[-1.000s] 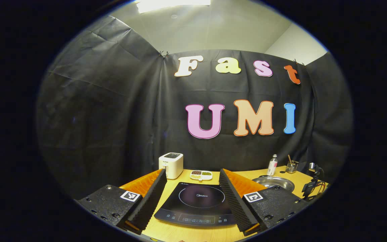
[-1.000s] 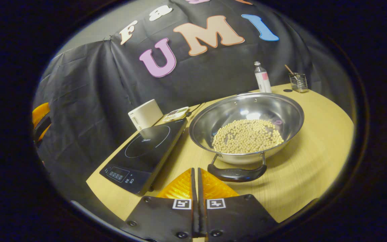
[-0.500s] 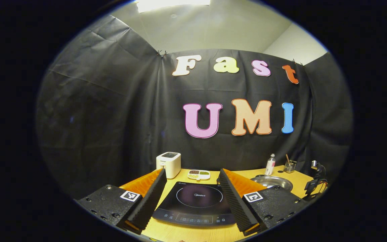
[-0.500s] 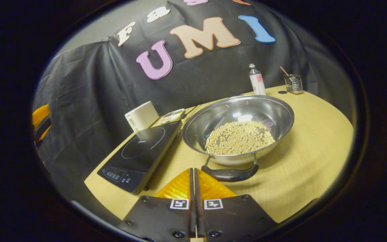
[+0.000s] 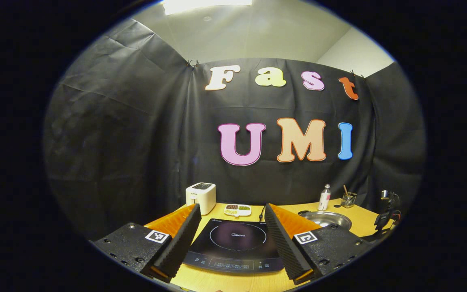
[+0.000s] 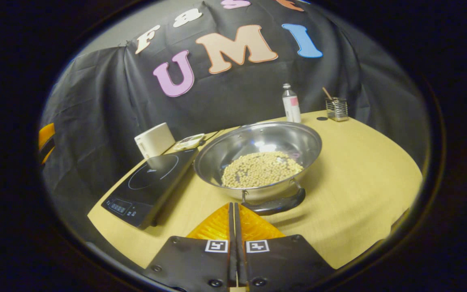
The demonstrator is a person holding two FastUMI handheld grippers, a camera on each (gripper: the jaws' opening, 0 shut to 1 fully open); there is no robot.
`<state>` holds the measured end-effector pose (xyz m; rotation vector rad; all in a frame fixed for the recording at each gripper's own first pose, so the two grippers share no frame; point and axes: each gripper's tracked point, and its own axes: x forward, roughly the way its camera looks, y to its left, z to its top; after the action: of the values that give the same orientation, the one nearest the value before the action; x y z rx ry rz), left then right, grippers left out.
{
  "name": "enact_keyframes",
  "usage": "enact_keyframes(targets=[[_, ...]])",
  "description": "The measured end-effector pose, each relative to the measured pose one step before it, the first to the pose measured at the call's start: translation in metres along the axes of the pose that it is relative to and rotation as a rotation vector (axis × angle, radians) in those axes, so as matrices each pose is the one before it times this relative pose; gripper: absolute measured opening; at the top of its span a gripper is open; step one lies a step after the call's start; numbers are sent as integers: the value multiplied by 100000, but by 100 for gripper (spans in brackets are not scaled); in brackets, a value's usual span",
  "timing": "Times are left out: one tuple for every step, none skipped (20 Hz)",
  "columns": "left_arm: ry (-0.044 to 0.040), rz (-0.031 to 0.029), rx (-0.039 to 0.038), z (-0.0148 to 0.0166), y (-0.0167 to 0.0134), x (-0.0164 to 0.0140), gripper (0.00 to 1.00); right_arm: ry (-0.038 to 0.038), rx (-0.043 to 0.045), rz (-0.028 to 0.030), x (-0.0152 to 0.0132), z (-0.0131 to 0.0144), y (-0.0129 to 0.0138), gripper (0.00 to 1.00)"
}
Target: First push the handle of the pot to place it horizontally, then grasp the pot with both hands and set it on the induction cooktop.
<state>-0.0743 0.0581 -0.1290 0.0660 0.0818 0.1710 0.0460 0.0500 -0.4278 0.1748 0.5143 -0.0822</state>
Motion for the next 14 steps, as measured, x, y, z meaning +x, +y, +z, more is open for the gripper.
enact_keyframes(targets=[[494, 34, -25, -135, -73, 115, 92, -39, 61, -1616, 30, 9, -871, 0], [253, -138, -135, -198, -109, 17, 96, 50, 115, -1541, -8, 170, -831, 0], [76, -193, -280, 1, -146, 72, 96, -19, 493, -1583, 127, 141, -828, 0], [202, -200, -257, -145, -145, 33, 96, -56, 397, -1571, 84, 240, -909, 0], [365, -304, -223, -76, -207, 147, 96, -106, 219, -1677, 57, 143, -807, 0], [385, -392, -191, -144, -221, 60, 96, -83, 122, -1637, 117, 235, -820, 0], [311, -293, -254, -50, -155, 107, 96, 79, 490, -1730, 198, 103, -823, 0], [244, -283, -278, -144, -100, 135, 92, 278, 352, -1512, 258, 205, -725, 0], [216, -254, -338, -74, -170, 99, 92, 214, 205, -860, 175, 119, -613, 0], [199, -257, -331, -53, -121, 123, 97, 128, 352, -854, 244, 322, -556, 0], [222, -147, -133, -127, -12, 103, 97, 209, 220, -633, 337, 122, -454, 0], [408, 52, 188, -158, -58, 86, 92, 207, 100, -641, 256, 131, -412, 2], [404, 256, 359, -168, -2, 114, 96, 60, 247, -661, 296, 302, -371, 2], [470, 184, 260, -262, 13, 83, 96, 90, 329, -691, 287, 289, -422, 2]])
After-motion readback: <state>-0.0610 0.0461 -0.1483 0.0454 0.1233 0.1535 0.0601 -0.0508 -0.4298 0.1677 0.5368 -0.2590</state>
